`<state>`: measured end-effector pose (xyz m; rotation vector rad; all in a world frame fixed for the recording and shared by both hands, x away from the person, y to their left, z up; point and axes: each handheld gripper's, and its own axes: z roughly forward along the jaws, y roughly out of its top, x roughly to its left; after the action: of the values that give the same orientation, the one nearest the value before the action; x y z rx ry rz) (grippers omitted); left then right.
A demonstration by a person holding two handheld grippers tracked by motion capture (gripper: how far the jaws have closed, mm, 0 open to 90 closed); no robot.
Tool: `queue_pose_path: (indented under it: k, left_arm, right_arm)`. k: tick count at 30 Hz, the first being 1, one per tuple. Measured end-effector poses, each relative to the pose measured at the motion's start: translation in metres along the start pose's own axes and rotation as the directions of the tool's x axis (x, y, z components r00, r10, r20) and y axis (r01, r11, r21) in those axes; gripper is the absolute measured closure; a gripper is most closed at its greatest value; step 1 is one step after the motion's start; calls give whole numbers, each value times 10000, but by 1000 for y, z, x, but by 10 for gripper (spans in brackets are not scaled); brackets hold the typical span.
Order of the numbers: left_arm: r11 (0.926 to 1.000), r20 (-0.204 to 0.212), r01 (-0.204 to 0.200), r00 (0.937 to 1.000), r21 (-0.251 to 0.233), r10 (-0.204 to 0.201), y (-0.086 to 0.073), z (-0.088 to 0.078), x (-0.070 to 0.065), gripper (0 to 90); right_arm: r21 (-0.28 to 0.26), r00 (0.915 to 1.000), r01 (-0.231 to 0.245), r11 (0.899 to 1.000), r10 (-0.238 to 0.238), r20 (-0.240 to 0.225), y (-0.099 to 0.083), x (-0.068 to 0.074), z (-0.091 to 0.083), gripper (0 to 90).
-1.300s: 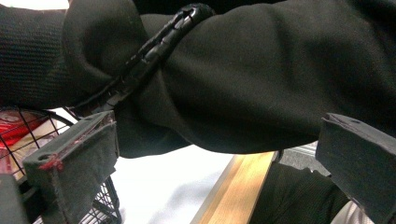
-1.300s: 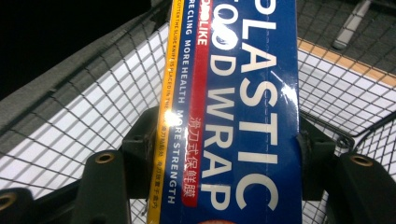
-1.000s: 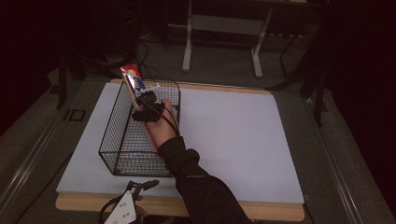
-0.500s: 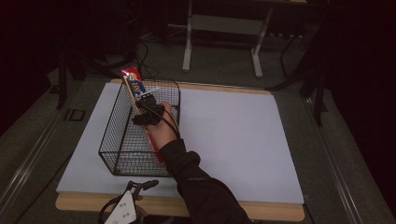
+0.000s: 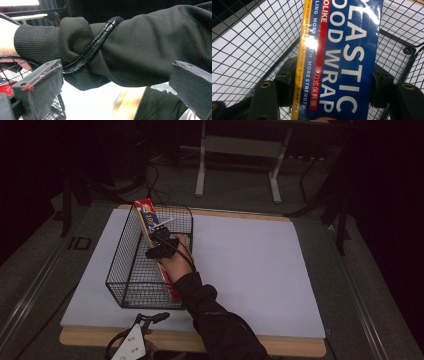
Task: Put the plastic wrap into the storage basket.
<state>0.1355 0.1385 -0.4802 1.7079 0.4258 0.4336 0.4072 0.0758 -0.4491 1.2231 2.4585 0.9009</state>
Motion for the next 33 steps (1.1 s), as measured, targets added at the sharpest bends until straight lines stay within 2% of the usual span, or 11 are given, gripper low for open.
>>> queue_pose_path:
  k: [2,5,13,15,20,24,27,30,33]
  left_arm:
    - [10000,30,-7,10000,23,7,0,0,0,0]
    - [10000,51,-43,10000,54,42,0,1,0,0]
    - [10000,57,-38,10000,62,38,0,1,0,0]
    - [10000,65,-27,10000,87,27,0,1,0,0]
    - [9999,76,-52,10000,114,51,0,1,-1,0]
    - [9999,65,-33,10000,124,32,-1,2,-1,0]
    - [9999,58,-20,10000,139,19,-1,2,0,0]
    - [9999,52,-23,10000,140,23,-1,2,0,0]
    - [9999,52,-11,10000,165,10,-1,3,0,0]
  right_arm:
    - [4,10000,6,10000,-6,7,0,0,0,361]
    - [318,9999,53,9995,-49,-141,-4,0,6,348]
    - [314,9993,341,9989,-335,-191,-5,0,8,325]
    - [119,9990,396,9991,-393,-193,-5,-1,6,322]
    - [-234,9982,169,9996,-182,-568,-4,-7,-2,275]
    - [-471,9930,41,9989,-96,-1178,-5,-14,-10,190]
    - [-574,9910,238,9981,-311,-1300,-7,-16,-16,163]
    - [-989,9849,623,9931,-772,-1549,-9,-17,-23,145]
    - [-1163,9789,867,9894,-1063,-1746,-10,-20,-32,143]
